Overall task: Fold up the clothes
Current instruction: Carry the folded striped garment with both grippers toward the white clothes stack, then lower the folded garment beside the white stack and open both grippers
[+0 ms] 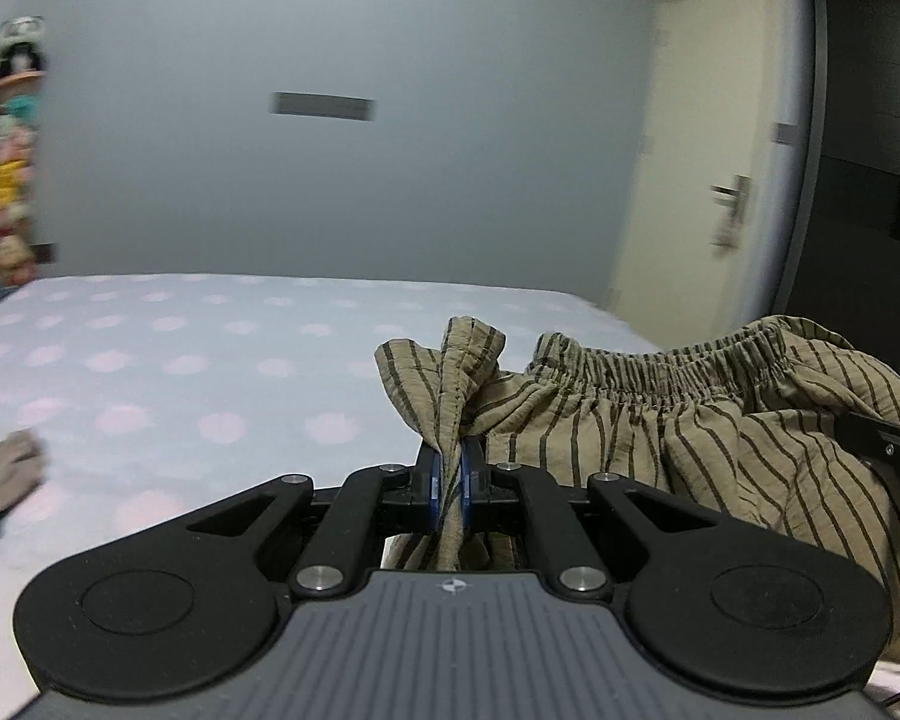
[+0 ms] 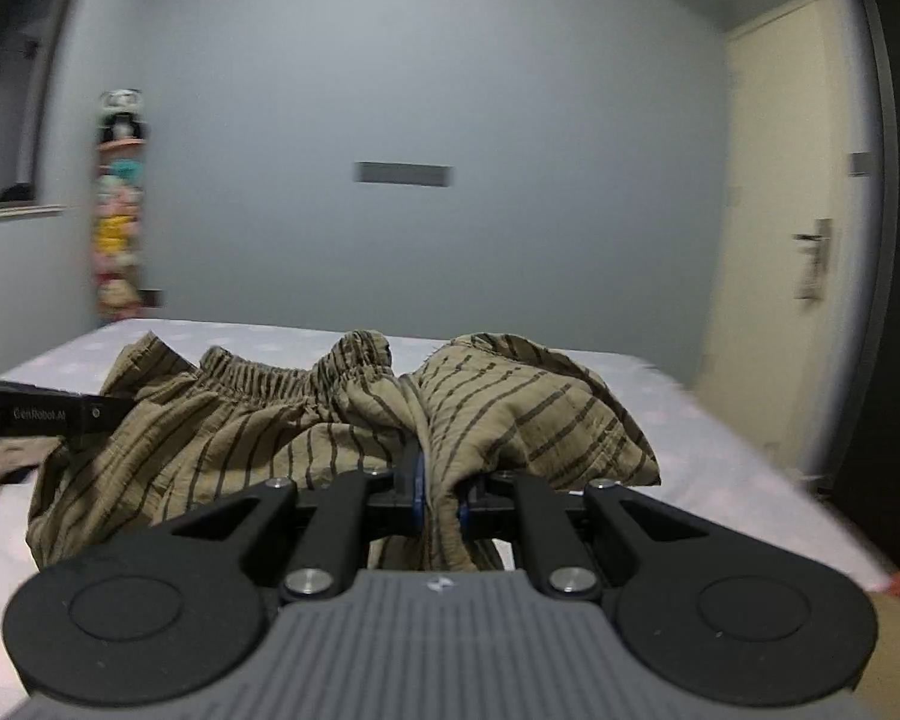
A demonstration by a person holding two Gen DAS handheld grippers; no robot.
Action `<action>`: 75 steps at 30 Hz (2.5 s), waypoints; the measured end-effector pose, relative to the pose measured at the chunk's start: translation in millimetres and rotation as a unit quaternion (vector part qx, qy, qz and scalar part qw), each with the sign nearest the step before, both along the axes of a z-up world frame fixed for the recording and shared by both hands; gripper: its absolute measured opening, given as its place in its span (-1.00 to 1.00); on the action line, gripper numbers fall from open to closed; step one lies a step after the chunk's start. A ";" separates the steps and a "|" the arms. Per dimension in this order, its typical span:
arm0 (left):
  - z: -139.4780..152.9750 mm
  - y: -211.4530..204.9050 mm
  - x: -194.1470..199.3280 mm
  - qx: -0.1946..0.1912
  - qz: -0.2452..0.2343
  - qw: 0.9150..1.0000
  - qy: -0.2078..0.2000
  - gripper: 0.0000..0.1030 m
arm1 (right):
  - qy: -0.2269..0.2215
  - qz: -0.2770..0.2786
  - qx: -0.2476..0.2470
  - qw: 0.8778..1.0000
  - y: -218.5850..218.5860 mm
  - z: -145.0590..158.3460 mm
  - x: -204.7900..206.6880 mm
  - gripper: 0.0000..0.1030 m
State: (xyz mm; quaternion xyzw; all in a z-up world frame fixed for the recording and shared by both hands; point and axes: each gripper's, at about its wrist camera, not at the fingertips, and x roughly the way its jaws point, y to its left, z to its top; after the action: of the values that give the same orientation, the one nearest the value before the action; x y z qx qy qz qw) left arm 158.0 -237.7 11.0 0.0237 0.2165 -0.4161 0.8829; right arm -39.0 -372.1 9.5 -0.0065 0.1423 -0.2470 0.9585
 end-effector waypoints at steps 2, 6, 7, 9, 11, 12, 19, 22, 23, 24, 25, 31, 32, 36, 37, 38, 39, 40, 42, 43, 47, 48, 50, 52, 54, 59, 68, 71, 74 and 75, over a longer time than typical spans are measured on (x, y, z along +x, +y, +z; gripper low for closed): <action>4.1 -25.9 -7.9 0.000 -0.033 0.999 -0.006 -0.91 | 0.003 -0.030 -0.007 1.000 -11.7 3.7 -17.7 -0.78; 11.6 -72.1 -25.7 -0.002 -0.092 0.996 -0.017 -0.91 | 0.011 -0.087 -0.011 0.996 -32.1 10.4 -50.2 -0.78; 12.8 -82.6 -30.4 -0.004 -0.106 0.994 -0.019 -0.91 | 0.013 -0.101 -0.011 0.995 -36.7 12.0 -58.0 -0.78; 15.1 -101.1 -39.6 -0.006 -0.132 0.991 -0.024 -0.91 | 0.016 -0.129 -0.010 0.991 -46.0 15.1 -73.6 -0.78; 17.3 -118.5 -48.7 -0.007 -0.157 0.987 -0.028 -0.91 | 0.020 -0.157 -0.009 0.987 -55.3 18.2 -89.3 -0.78; 18.4 -127.3 -53.2 -0.008 -0.170 0.985 -0.030 -0.91 | 0.022 -0.170 -0.009 0.985 -59.4 19.6 -96.4 -0.78; 21.5 -175.7 -82.4 -0.003 -0.247 0.968 -0.042 -0.92 | 0.033 -0.248 -0.006 0.968 -76.4 20.1 -135.8 -0.78; 15.6 -187.1 -93.1 0.007 -0.273 0.961 -0.045 -0.92 | 0.037 -0.270 0.004 0.962 -80.4 16.7 -145.2 -0.78; 13.5 -189.3 -97.0 0.011 -0.280 0.959 -0.046 -0.92 | 0.039 -0.276 0.008 0.960 -81.6 15.1 -149.4 -0.78; 11.0 -190.3 -101.8 0.015 -0.287 0.957 -0.047 -0.92 | 0.041 -0.281 0.012 0.959 -82.6 13.5 -153.4 -0.78; 7.4 -193.2 -104.9 0.021 -0.293 0.955 -0.048 -0.92 | 0.042 -0.286 0.016 0.957 -82.9 11.6 -155.9 -0.78; -0.7 -223.8 -125.1 0.050 -0.331 0.941 -0.055 -0.92 | 0.042 -0.311 0.043 0.949 -93.8 -3.3 -164.9 -0.78; 0.6 -229.0 -129.6 0.052 -0.340 0.937 -0.059 -0.92 | 0.039 -0.318 0.045 0.946 -91.4 -5.6 -169.9 -0.78; 5.3 -250.1 -148.0 0.060 -0.374 0.922 -0.076 -0.92 | 0.032 -0.351 0.038 0.935 -87.5 0.9 -186.3 -0.78; 5.1 -256.1 -153.3 0.063 -0.384 0.918 -0.080 -0.92 | 0.032 -0.361 0.039 0.931 -87.9 3.4 -190.8 -0.77; 4.4 -263.2 -158.2 0.066 -0.392 0.914 -0.084 -0.92 | 0.030 -0.370 0.047 0.927 -90.7 4.7 -195.8 -0.77; 2.6 -272.1 -162.7 0.070 -0.399 0.910 -0.088 -0.92 | 0.027 -0.379 0.061 0.923 -95.8 4.2 -201.0 -0.77; 0.9 -281.0 -167.2 0.074 -0.405 0.907 -0.091 -0.92 | 0.023 -0.386 0.078 0.919 -101.4 1.4 -204.8 -0.76; -5.6 -297.3 -174.2 0.086 -0.417 0.900 -0.095 -0.92 | 0.025 -0.396 0.096 0.913 -111.3 -10.1 -207.1 -0.76; -9.6 -305.1 -177.3 0.092 -0.422 0.897 -0.096 -0.92 | 0.026 -0.401 0.105 0.910 -116.4 -15.9 -208.1 -0.76; -30.0 -330.5 -186.8 0.115 -0.436 0.886 -0.106 -0.92 | 0.021 -0.419 0.125 0.899 -137.5 -36.1 -210.7 -0.77; -33.4 -335.9 -188.1 0.118 -0.436 0.886 -0.104 -0.92 | 0.020 -0.421 0.125 0.898 -142.3 -38.1 -210.9 -0.77; -39.6 -346.0 -189.4 0.125 -0.435 0.886 -0.099 -0.92 | 0.024 -0.424 0.123 0.897 -150.9 -42.8 -208.9 -0.77; -47.7 -358.4 -189.0 0.135 -0.435 0.886 -0.089 -0.92 | 0.023 -0.428 0.141 0.892 -161.9 -52.7 -207.9 -0.77; -56.6 -367.6 -188.5 0.145 -0.439 0.883 -0.080 -0.92 | 0.030 -0.435 0.159 0.886 -168.9 -66.0 -208.7 -0.77; -82.4 -380.2 -187.9 0.166 -0.452 0.874 -0.070 -0.92 | 0.051 -0.450 0.204 0.868 -175.0 -95.2 -215.5 -0.76; -110.3 -394.2 -193.4 0.204 -0.456 0.862 -0.081 -0.91 | 0.063 -0.452 0.228 0.860 -192.5 -124.7 -221.5 -0.70; -106.3 -389.9 -193.9 0.202 -0.455 0.863 -0.088 -0.89 | 0.054 -0.449 0.236 0.860 -194.2 -118.5 -227.3 -0.53; -93.5 -381.8 -189.9 0.189 -0.452 0.867 -0.089 -0.76 | 0.036 -0.450 0.242 0.859 -194.6 -111.2 -238.5 -0.23; -89.9 -379.0 -189.2 0.186 -0.452 0.868 -0.090 -0.72 | 0.029 -0.450 0.246 0.858 -195.1 -108.7 -243.4 -0.19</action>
State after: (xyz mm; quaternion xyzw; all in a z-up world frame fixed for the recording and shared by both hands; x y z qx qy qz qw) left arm -31.2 -616.7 -78.9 0.3200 0.1750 -0.7176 0.5933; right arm -282.3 -567.2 -99.2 0.2875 0.2133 -0.6083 0.7084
